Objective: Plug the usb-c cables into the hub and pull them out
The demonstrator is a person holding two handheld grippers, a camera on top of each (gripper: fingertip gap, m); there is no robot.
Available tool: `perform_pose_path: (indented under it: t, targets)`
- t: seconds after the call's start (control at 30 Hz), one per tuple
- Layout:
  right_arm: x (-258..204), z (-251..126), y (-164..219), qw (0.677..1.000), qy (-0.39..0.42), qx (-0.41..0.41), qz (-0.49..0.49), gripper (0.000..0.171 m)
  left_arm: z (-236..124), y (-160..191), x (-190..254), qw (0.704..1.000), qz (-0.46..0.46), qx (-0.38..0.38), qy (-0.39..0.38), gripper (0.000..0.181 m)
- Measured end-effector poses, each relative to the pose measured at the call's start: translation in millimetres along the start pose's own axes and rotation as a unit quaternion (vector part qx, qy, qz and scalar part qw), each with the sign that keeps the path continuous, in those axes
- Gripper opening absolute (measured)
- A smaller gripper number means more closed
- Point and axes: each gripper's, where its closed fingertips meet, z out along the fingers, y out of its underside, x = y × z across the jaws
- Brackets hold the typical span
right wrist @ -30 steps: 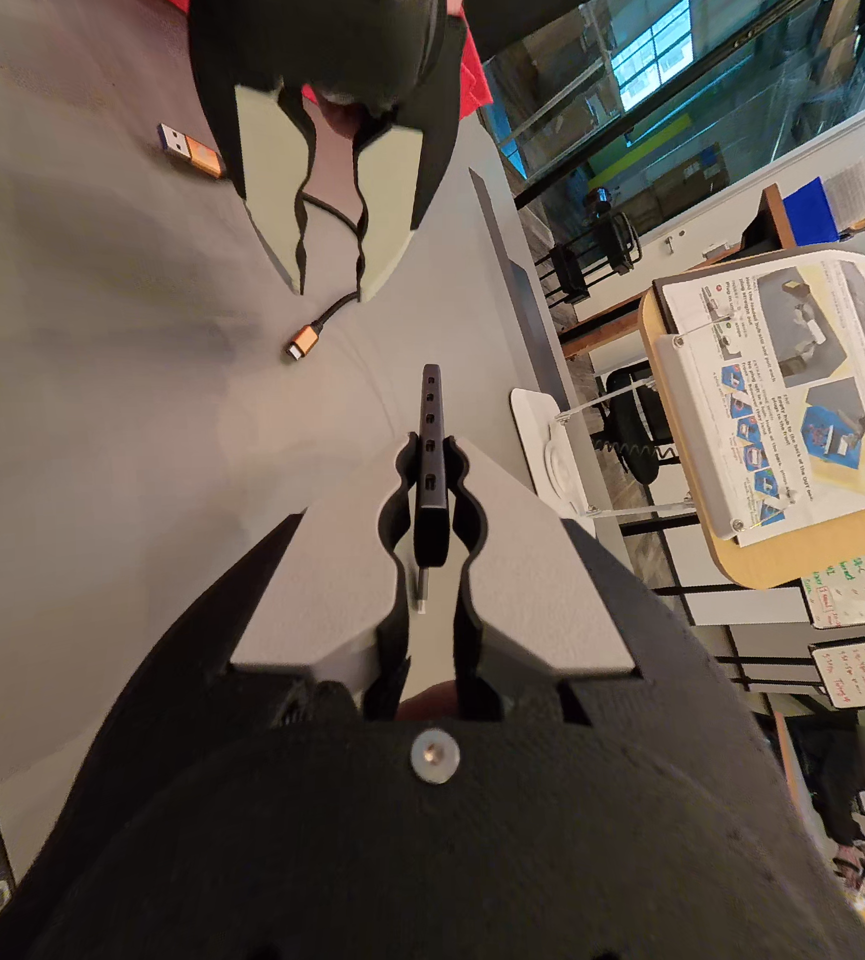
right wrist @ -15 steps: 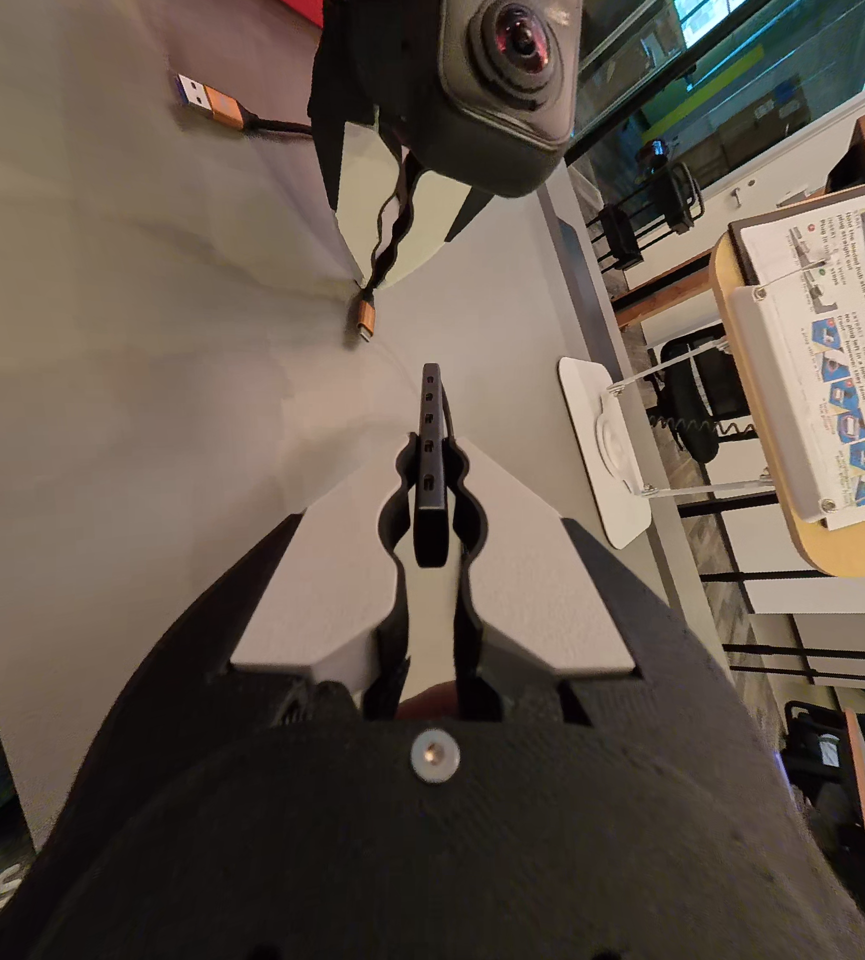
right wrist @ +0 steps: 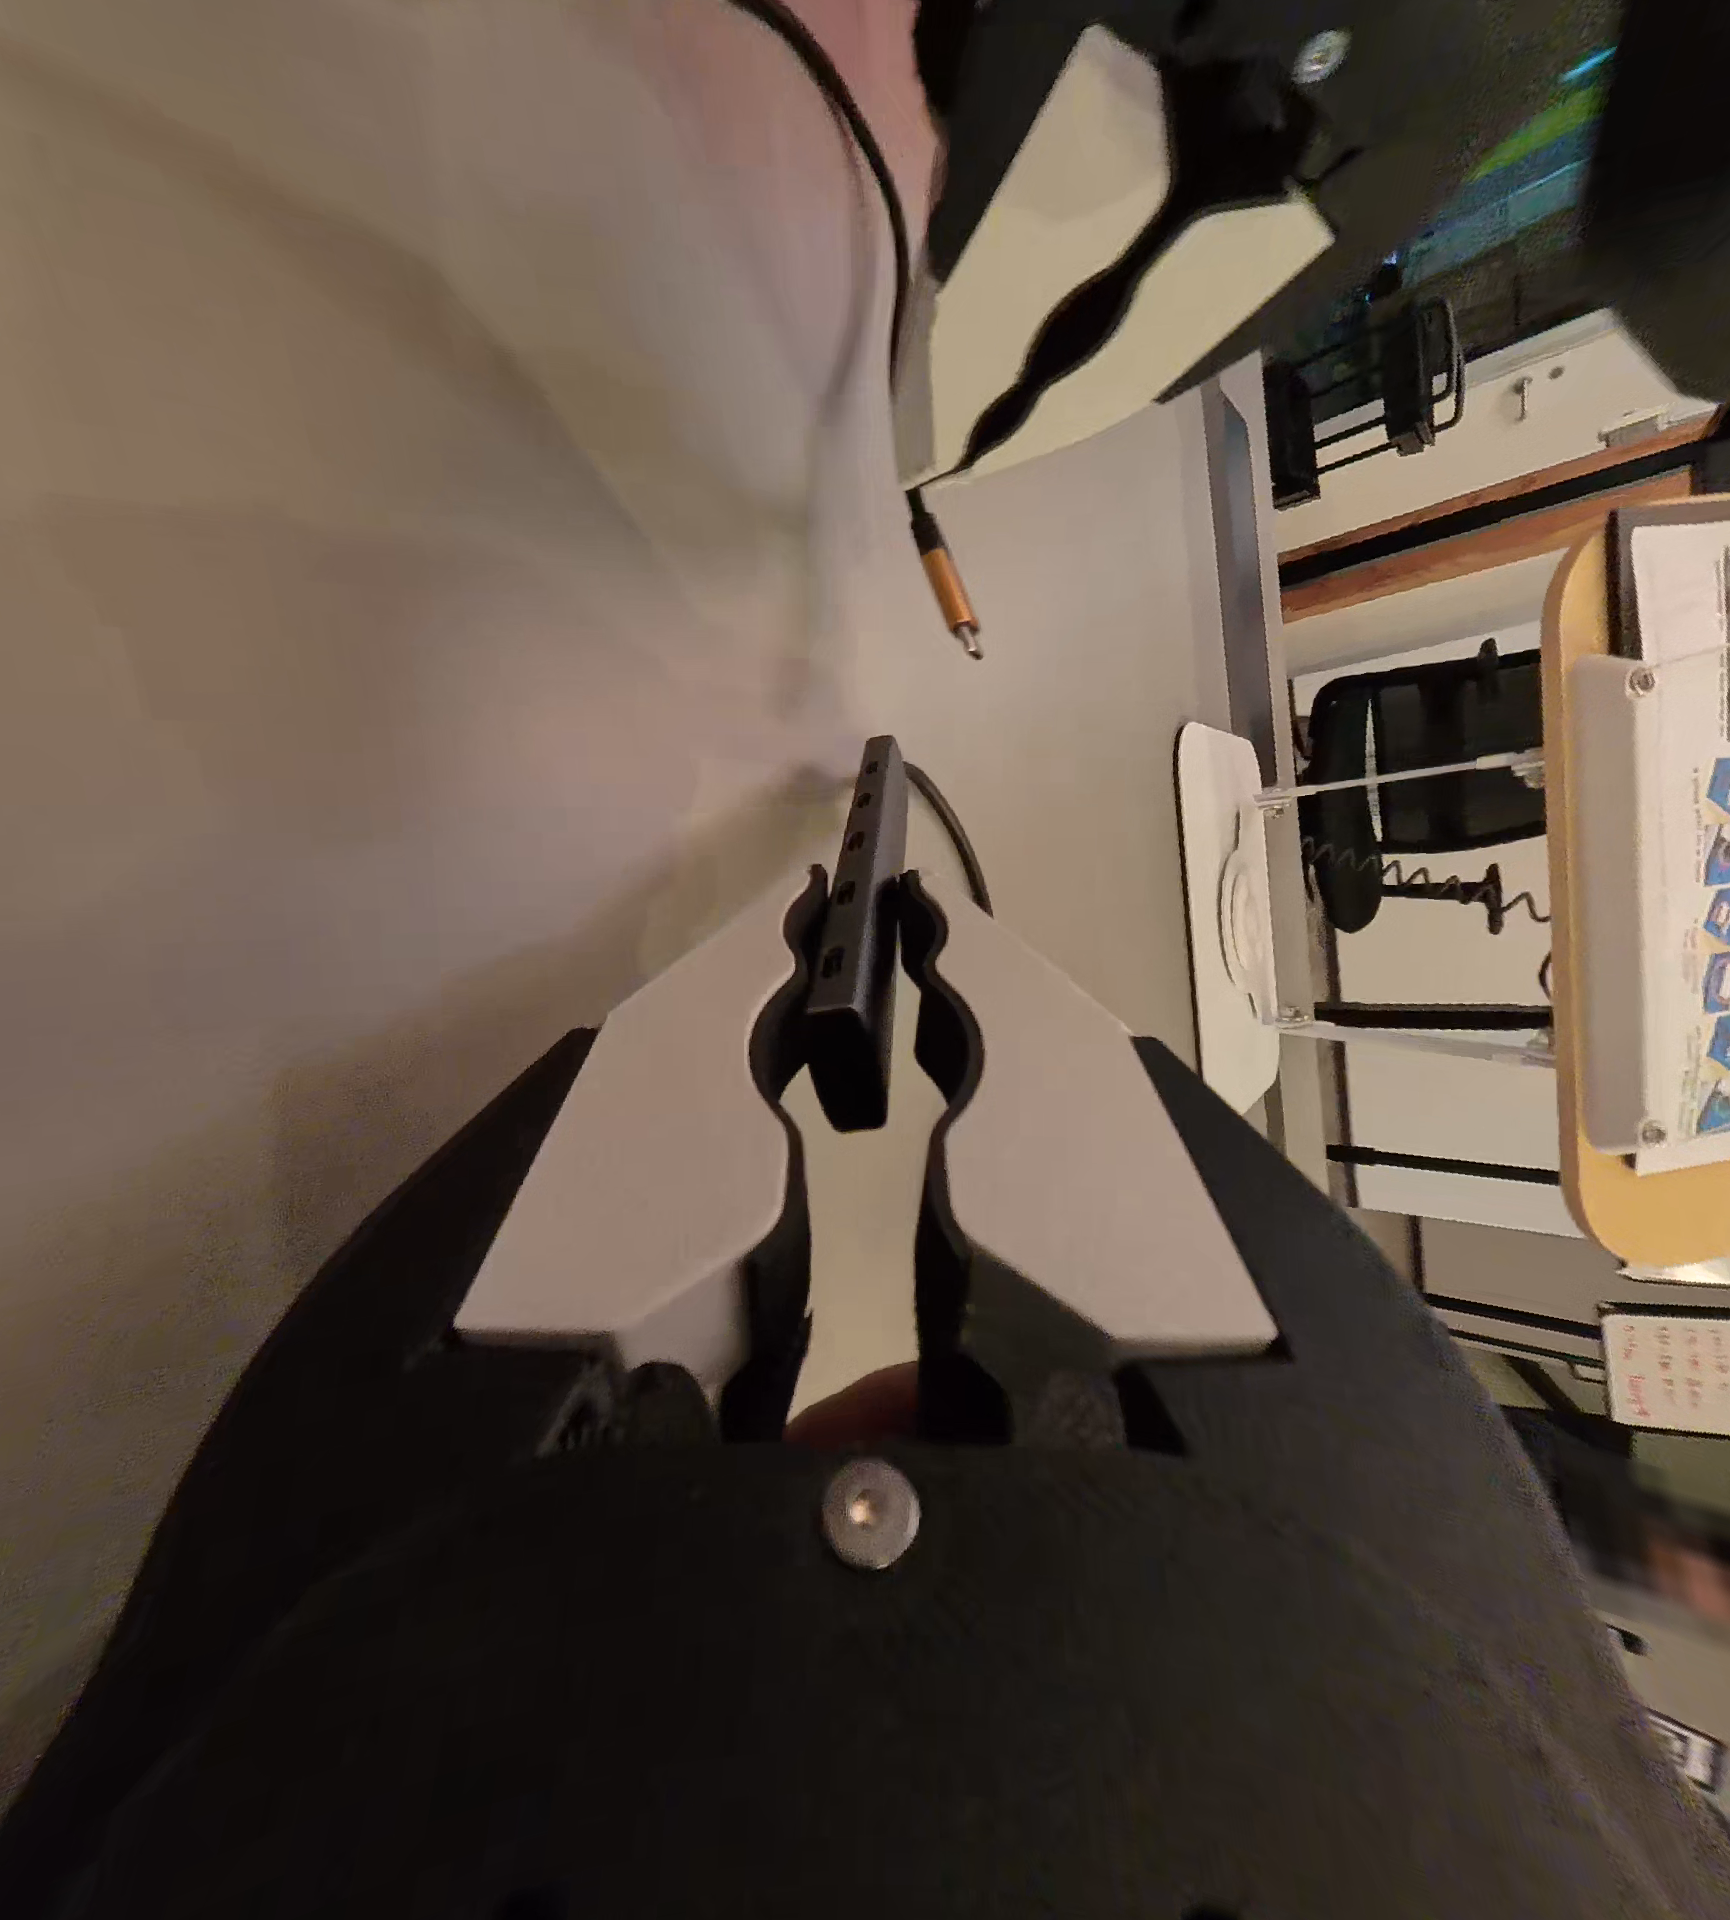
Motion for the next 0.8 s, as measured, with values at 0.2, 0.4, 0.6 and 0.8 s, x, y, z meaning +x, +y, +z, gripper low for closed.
perform_pose_path:
  t: [0.2, 0.4, 0.6, 0.8]
  targets:
    - [-10, 16, 1, 0.999, 0.004, -0.029, -0.042, 0.019, -10, -2, -4, 1.0, 0.001, -0.004, -0.006, 0.0]
    - [-20, 11, -2, 0.998, -0.043, -0.028, -0.028, 0.041, -15, -10, -5, 1.0, 0.004, 0.004, -0.02, 0.0]
    - [-28, -5, -6, 0.988, -0.134, -0.01, 0.073, 0.079, -19, -15, -3, 1.0, 0.007, 0.009, -0.019, 0.0]
    - [0, -16, -11, 0.968, -0.128, 0.06, 0.208, 0.052, -27, -30, 0, 0.999, 0.007, 0.033, -0.012, 0.0]
